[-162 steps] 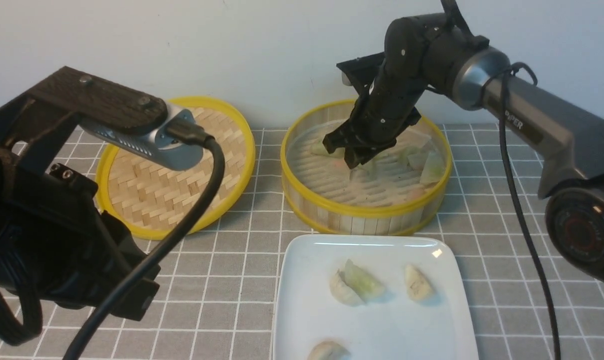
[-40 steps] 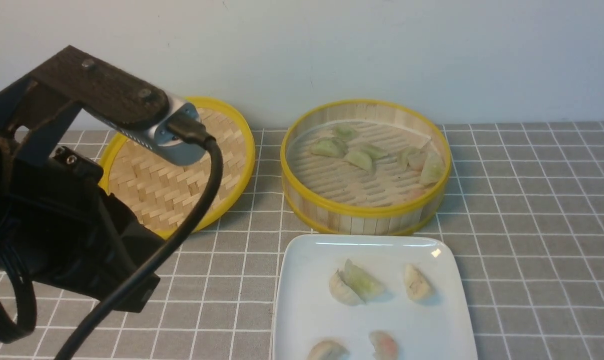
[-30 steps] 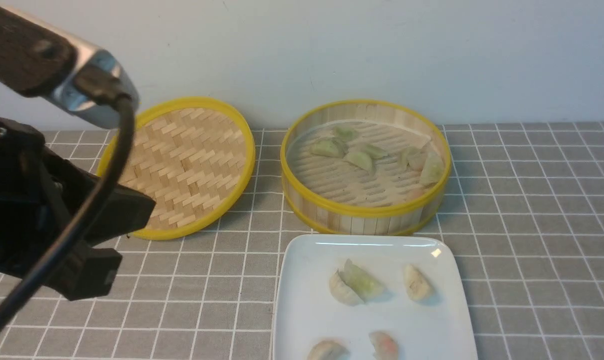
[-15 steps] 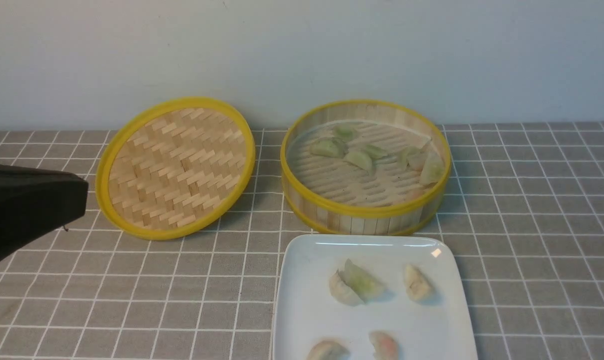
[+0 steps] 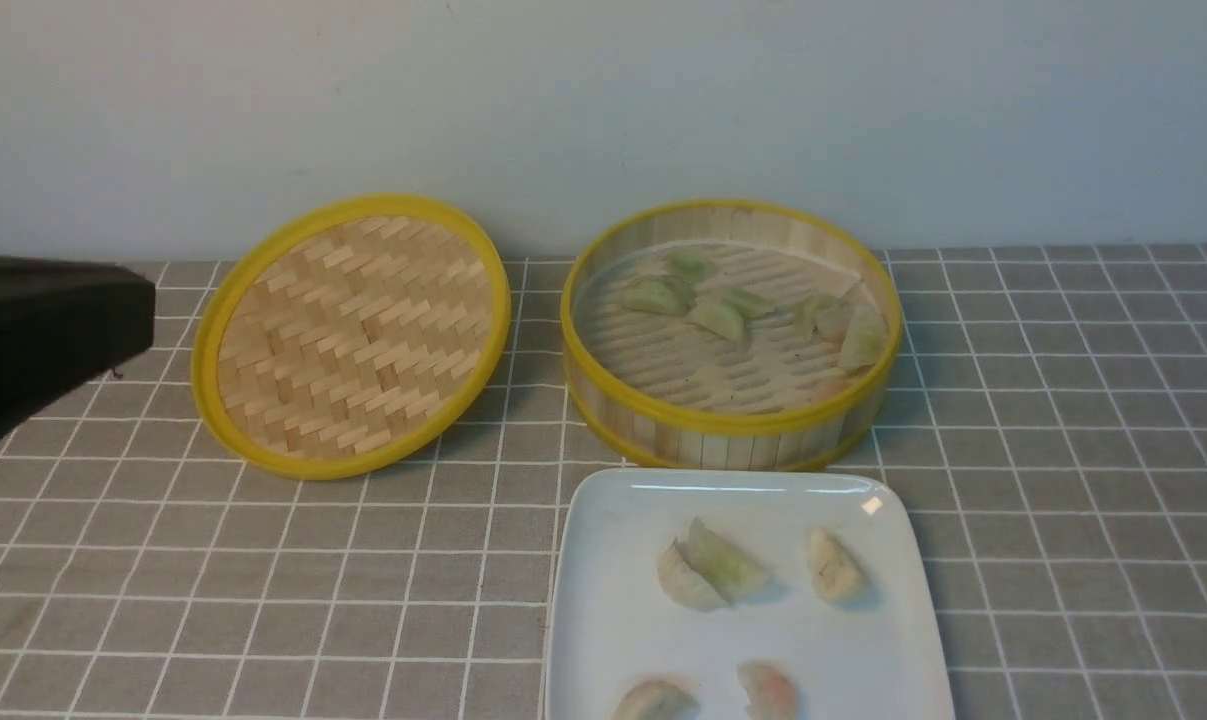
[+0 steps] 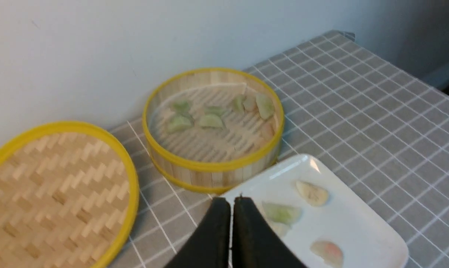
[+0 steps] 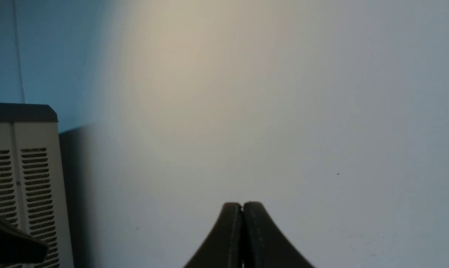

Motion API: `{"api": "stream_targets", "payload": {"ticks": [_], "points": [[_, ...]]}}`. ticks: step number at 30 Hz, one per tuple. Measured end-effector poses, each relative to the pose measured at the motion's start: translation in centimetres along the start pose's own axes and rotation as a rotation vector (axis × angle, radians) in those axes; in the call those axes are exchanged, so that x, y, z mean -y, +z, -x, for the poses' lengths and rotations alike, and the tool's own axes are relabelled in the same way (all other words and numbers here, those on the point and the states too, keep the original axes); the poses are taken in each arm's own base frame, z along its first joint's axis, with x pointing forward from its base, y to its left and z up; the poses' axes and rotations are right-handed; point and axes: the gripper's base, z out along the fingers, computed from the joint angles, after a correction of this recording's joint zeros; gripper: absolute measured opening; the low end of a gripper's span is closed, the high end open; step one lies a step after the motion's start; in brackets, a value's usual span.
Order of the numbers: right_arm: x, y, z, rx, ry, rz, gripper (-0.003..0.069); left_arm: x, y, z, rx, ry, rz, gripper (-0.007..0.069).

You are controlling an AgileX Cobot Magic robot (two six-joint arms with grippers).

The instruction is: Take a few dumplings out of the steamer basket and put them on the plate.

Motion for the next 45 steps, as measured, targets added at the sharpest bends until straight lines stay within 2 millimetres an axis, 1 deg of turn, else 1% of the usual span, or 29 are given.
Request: {"api": "stream_targets", "payload": {"ticks": [2, 3, 5, 7, 8, 9, 10, 11, 13, 14, 15, 17, 18, 19, 21, 28, 34, 45], "points": [[0.0, 0.0, 0.0, 0.0, 0.0, 0.0, -0.0014, -0.2, -0.1, -0.9, 0.075, 0.031, 0.02, -0.0005], [0.0, 0.0, 0.0, 0.0, 0.0, 0.0, -0.0014, -0.3, 0.1, -1.3, 0.072, 0.037, 0.026, -0.0005], [0.0, 0.0, 0.0, 0.0, 0.0, 0.0, -0.0014, -0.8, 0.0, -3.3, 0.138, 0.051, 0.076, -0.0005], [0.0, 0.0, 0.0, 0.0, 0.0, 0.0, -0.0014, -1.3, 0.4, -5.9, 0.158, 0.038, 0.132, -0.0005], [0.0, 0.0, 0.0, 0.0, 0.0, 0.0, -0.0014, -1.5, 0.2, -6.4, 0.181, 0.03, 0.152, -0.0005], [0.0, 0.0, 0.0, 0.0, 0.0, 0.0, -0.0014, -1.9, 0.5, -9.0, 0.189, 0.004, 0.202, -0.0005], [0.0, 0.0, 0.0, -0.001, 0.0, 0.0, -0.0014, -2.2, 0.4, -10.5, 0.22, -0.013, 0.248, -0.0005], [0.0, 0.0, 0.0, -0.001, 0.0, 0.0, -0.0014, -2.5, 0.5, -11.9, 0.215, -0.027, 0.276, -0.0005], [0.0, 0.0, 0.0, -0.001, 0.0, 0.0, -0.0014, -2.7, 0.5, -15.3, 0.242, -0.05, 0.348, -0.0005], [0.0, 0.0, 0.0, -0.001, 0.0, 0.0, -0.0014, -2.7, 0.3, -15.6, 0.253, -0.05, 0.361, -0.0005], [0.0, 0.0, 0.0, -0.001, 0.0, 0.0, -0.0014, -2.9, 0.4, -17.8, 0.263, -0.06, 0.408, -0.0005], [0.0, 0.0, 0.0, -0.001, 0.0, 0.0, -0.0014, -3.0, 0.6, -20.2, 0.26, -0.07, 0.455, -0.0005], [0.0, 0.0, 0.0, -0.001, 0.0, 0.0, -0.0014, -3.0, 0.7, -20.5, 0.253, -0.073, 0.459, -0.0005], [0.0, 0.0, 0.0, -0.001, 0.0, 0.0, -0.0014, -3.1, 0.9, -22.0, 0.247, -0.08, 0.484, -0.0005], [0.0, 0.0, 0.0, -0.001, 0.0, 0.0, -0.0014, -3.3, 1.3, -23.5, 0.224, -0.093, 0.514, -0.0005], [0.0, 0.0, -0.1, -0.007, 0.007, 0.0, -0.0014, -3.3, 1.5, -24.6, 0.131, -0.09, 0.537, -0.0005], [0.0, 0.0, -0.1, -0.008, 0.011, 0.0, -0.0014, -3.2, 1.6, -25.5, 0.025, -0.108, 0.519, -0.0005], [0.0, 0.0, -0.1, -0.01, 0.013, 0.0, -0.0014, -3.1, 1.7, -25.5, 0.04, -0.159, 0.505, -0.0005]]}}
